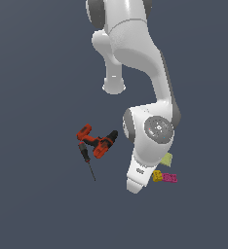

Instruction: Pick up a designated object from a clutter of objects.

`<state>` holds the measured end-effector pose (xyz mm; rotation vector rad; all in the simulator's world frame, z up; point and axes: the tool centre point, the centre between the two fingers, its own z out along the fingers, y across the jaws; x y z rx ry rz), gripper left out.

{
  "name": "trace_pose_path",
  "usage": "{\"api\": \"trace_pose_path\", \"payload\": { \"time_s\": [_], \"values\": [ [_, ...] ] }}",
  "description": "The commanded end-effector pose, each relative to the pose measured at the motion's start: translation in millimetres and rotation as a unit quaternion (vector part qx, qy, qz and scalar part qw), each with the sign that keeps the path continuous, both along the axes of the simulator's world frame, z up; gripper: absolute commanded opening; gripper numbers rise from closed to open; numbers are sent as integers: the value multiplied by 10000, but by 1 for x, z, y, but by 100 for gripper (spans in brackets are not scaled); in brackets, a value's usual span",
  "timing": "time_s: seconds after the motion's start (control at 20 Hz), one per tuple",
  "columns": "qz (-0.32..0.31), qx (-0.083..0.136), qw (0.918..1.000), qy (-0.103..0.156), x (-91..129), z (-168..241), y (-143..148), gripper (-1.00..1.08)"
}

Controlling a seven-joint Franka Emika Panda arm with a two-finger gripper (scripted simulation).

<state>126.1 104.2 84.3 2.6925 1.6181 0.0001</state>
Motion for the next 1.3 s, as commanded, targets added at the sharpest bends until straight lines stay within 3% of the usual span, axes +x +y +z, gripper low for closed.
{"api": "trace_pose_path", "payload": {
  "time_s": [0.0,0.6,0.65,1.25],
  "values": [
    [4,0,10000,5,0,-7,0,100],
    [24,1,10000,2,0,-48,0,100],
    [24,1,10000,2,0,-48,0,-100],
    [24,1,10000,2,0,-47,1,-100]
  ]
}}
